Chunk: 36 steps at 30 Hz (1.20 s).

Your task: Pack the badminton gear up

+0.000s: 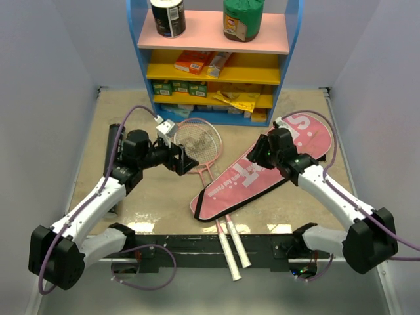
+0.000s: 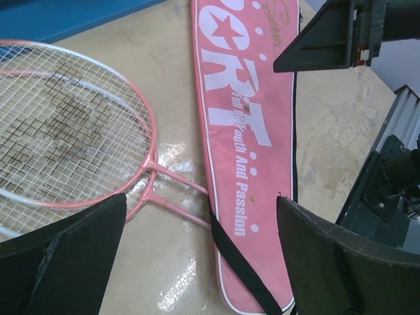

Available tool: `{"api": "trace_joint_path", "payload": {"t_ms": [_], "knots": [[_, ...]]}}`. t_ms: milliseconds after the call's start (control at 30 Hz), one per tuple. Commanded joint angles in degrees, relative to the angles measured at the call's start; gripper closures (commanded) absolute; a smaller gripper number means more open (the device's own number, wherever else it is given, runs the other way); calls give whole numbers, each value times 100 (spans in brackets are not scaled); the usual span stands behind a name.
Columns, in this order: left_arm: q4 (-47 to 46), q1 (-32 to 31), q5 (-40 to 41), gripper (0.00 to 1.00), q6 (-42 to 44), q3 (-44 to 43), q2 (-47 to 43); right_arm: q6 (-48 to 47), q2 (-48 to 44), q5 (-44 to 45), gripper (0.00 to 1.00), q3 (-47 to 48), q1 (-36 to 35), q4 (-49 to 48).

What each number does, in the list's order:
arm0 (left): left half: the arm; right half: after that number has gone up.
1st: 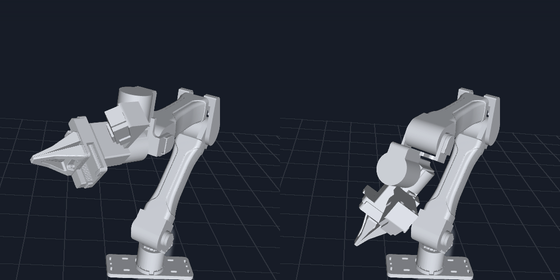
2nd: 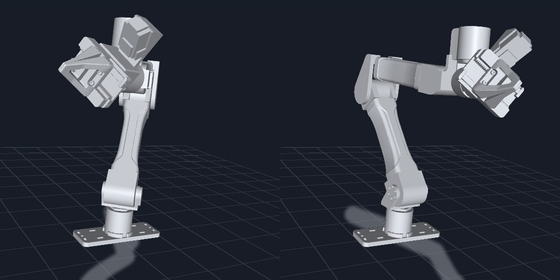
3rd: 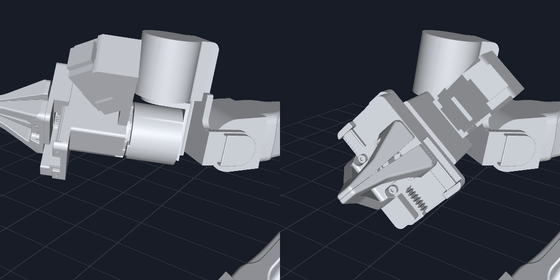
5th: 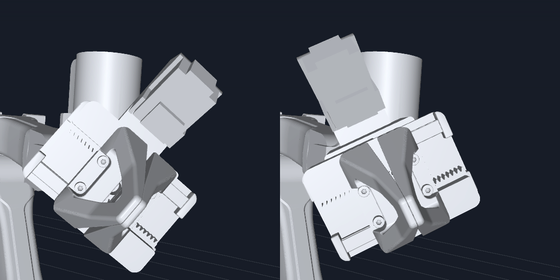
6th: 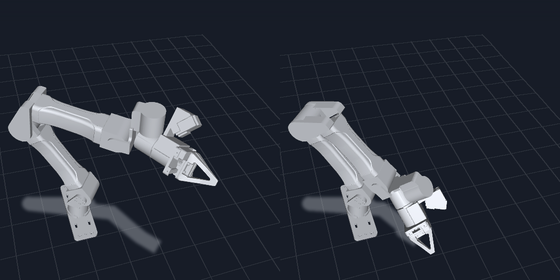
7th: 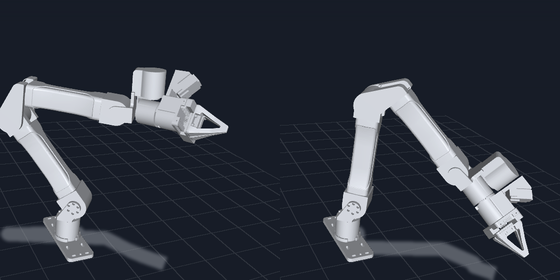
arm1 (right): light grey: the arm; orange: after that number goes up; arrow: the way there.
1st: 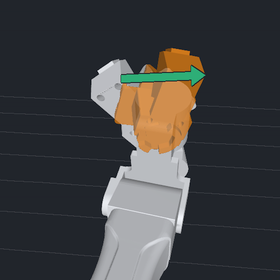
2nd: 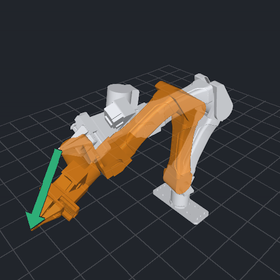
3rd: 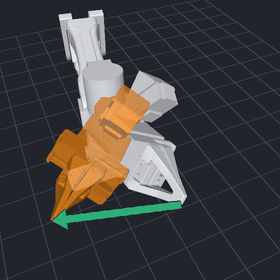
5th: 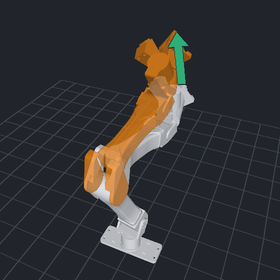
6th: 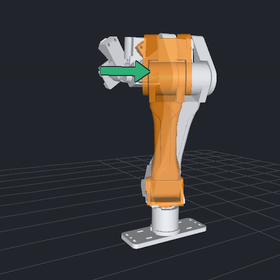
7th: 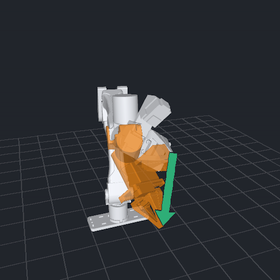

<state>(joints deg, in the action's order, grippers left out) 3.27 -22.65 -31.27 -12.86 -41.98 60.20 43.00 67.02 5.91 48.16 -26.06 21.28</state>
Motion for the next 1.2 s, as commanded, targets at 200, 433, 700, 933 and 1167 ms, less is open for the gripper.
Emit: {"api": "trace_joint_path", "payload": {"t_ms": [200,433,700,933,1167], "knots": [[156,-20,902,1,-120,5,-272,-1057,1409,-67,57,1202,-733,147],[113,-20,1106,1,-172,58,-439,346,797,1026,53,582,-918,1036],[156,-134,569,3,-15,-3,-98,1913,-997,139,50,-1422,-927,500],[464,-906,1235,4,372,-153,35,2221,-1323,33,48,-1863,-927,509],[763,-1977,2194,4,557,-460,491,2695,-1122,-143,47,-2355,-918,-88]]}}
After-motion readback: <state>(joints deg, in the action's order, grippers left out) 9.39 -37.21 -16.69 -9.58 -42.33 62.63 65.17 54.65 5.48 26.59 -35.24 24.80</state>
